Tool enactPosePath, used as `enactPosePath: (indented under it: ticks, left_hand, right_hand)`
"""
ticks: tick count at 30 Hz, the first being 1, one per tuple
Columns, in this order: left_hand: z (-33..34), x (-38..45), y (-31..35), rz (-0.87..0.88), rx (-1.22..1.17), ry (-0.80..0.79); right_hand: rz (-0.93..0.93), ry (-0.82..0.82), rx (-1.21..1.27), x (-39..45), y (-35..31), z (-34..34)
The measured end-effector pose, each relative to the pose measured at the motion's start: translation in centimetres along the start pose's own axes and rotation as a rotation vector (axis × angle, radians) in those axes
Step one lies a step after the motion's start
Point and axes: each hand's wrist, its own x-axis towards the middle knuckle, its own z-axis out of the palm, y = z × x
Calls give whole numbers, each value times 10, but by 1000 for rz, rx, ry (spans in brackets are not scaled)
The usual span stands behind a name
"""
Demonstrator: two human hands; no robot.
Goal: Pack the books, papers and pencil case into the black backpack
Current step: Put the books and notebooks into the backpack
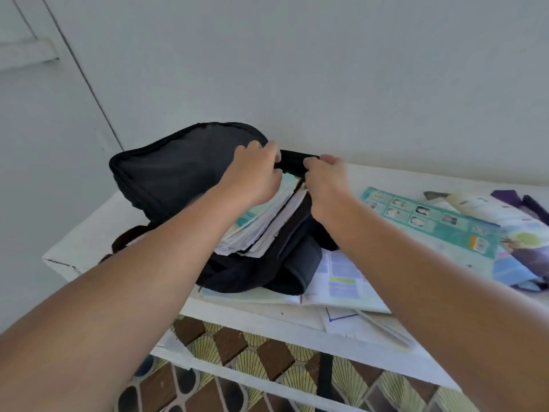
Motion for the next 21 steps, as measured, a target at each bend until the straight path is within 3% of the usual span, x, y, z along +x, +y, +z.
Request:
enactPosePath:
  ticks: [6,14,17,21]
  left_hand:
    - [43,16,121,248,-147,-76]
    - [98,11,231,336,84,-664]
    - [107,12,244,315,185,-689]
    - [109,13,249,265,175,-700]
  right_hand:
    - [-44,171,9,14,-14,-142]
    - [7,382,-449,10,14,-285]
    - [64,402,-638,8,26,-313]
    - [68,311,-503,13,30,-321]
